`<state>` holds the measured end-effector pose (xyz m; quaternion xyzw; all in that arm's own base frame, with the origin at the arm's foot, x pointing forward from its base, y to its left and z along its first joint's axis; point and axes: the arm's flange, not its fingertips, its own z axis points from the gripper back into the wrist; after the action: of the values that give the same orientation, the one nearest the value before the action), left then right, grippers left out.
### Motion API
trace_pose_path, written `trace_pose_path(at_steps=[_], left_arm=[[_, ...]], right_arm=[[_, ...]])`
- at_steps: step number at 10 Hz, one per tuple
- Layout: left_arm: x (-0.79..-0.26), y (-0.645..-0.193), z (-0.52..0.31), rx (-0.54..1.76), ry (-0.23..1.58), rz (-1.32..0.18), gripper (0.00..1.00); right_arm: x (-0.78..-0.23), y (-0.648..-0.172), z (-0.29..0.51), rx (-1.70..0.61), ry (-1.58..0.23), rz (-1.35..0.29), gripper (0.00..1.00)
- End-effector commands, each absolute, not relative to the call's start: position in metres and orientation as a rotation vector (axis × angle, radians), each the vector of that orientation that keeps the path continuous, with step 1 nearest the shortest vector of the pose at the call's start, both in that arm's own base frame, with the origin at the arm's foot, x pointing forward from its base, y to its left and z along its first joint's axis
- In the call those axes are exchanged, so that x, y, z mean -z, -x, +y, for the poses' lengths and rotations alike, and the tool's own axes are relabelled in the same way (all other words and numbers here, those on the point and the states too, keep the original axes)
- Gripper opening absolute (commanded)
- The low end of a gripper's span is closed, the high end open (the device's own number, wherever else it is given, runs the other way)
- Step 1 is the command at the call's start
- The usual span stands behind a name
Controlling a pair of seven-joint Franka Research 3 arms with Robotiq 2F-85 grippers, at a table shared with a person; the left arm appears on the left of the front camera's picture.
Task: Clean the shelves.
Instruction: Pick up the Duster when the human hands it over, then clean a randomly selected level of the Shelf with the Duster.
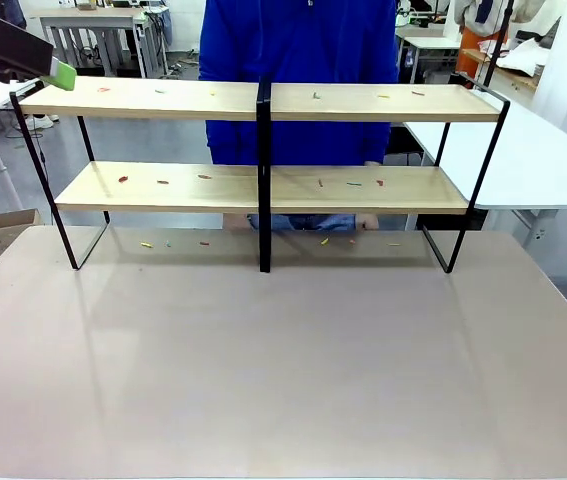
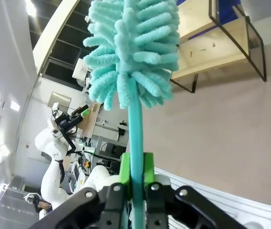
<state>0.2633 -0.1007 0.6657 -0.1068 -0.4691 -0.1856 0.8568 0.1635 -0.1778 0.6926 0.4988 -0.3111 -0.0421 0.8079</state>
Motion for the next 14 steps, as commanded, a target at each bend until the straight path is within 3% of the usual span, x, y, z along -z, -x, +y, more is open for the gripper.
trace_pose_path(at_steps=[1, 12, 13, 14], left_arm=[[-0.666, -0.263, -0.100, 0.388, 0.219, -0.986, 1.00], [-0.666, -0.263, -0.100, 0.388, 0.219, -0.986, 1.00], [-0.666, -0.263, -0.100, 0.388, 0.219, -0.986, 1.00], [-0.666, -0.263, -0.100, 0.388, 0.219, -0.986, 1.00]], right_arm=[[-0.708, -0.158, -0.173, 0.072, -1.073, -0.637, 0.00], [-0.708, -0.158, -0.173, 0.072, -1.073, -0.637, 0.00], [-0.702, -0.159, -0.173, 0.062, -1.064, -0.644, 0.12], [-0.695, -0.132, -0.154, -0.030, -0.969, -0.573, 0.12]])
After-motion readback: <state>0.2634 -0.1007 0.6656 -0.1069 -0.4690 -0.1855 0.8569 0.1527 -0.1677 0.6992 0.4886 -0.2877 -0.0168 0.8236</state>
